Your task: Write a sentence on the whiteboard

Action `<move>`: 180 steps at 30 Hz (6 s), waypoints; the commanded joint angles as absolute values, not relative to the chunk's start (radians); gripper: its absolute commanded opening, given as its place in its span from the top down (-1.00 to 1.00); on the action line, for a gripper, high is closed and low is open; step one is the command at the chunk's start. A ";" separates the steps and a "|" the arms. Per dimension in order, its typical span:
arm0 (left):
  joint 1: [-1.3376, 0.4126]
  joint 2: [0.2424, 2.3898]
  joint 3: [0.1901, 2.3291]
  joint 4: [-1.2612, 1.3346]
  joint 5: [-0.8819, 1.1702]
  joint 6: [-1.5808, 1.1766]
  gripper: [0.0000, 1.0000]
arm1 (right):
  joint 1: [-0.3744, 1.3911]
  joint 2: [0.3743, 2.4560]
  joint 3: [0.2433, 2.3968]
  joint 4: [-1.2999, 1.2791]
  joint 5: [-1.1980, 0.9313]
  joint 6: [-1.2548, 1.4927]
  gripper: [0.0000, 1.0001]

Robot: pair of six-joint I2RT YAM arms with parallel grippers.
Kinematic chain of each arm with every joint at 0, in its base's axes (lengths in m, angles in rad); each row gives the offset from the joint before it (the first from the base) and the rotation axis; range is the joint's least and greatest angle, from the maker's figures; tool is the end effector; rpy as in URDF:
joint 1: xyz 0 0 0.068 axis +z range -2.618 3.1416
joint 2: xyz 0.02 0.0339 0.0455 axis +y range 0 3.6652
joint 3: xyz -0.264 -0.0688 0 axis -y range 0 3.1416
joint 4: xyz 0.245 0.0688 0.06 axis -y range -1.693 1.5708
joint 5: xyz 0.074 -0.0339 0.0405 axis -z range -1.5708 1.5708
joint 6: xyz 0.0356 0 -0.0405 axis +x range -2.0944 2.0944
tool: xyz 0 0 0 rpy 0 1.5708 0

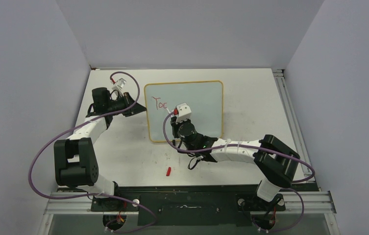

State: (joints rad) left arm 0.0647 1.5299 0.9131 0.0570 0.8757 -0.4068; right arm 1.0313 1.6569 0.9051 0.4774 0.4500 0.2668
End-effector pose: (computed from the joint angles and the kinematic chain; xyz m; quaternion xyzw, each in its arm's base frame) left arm 0.3269 -0.0062 0.2331 0.0146 0.8184 -0.4402 0.3690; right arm 0.2006 0.3050 0.2243 -0.1649 0.7712 0.2140 0.5764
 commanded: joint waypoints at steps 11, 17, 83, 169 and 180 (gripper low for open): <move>0.051 1.497 0.920 0.101 0.920 -0.406 1.00 | 1.013 1.644 0.977 0.502 0.503 0.232 0.89; 0.051 1.499 0.919 0.101 0.920 -0.407 1.00 | 0.998 1.666 1.009 0.507 0.486 0.229 0.89; 0.051 1.488 0.915 0.112 0.918 -0.412 1.00 | 1.032 1.563 0.872 0.456 0.492 0.277 0.89; 0.035 1.463 0.927 0.053 0.854 -0.390 1.00 | 0.924 1.594 0.992 0.232 0.316 0.264 0.89; 0.035 1.459 0.924 0.058 0.854 -0.396 1.00 | 0.942 1.563 0.934 0.210 0.347 0.284 0.89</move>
State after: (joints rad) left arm 0.0463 1.5002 0.9089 0.0376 0.8230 -0.3988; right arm 0.9390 1.6001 0.9485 0.2150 0.3069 0.2661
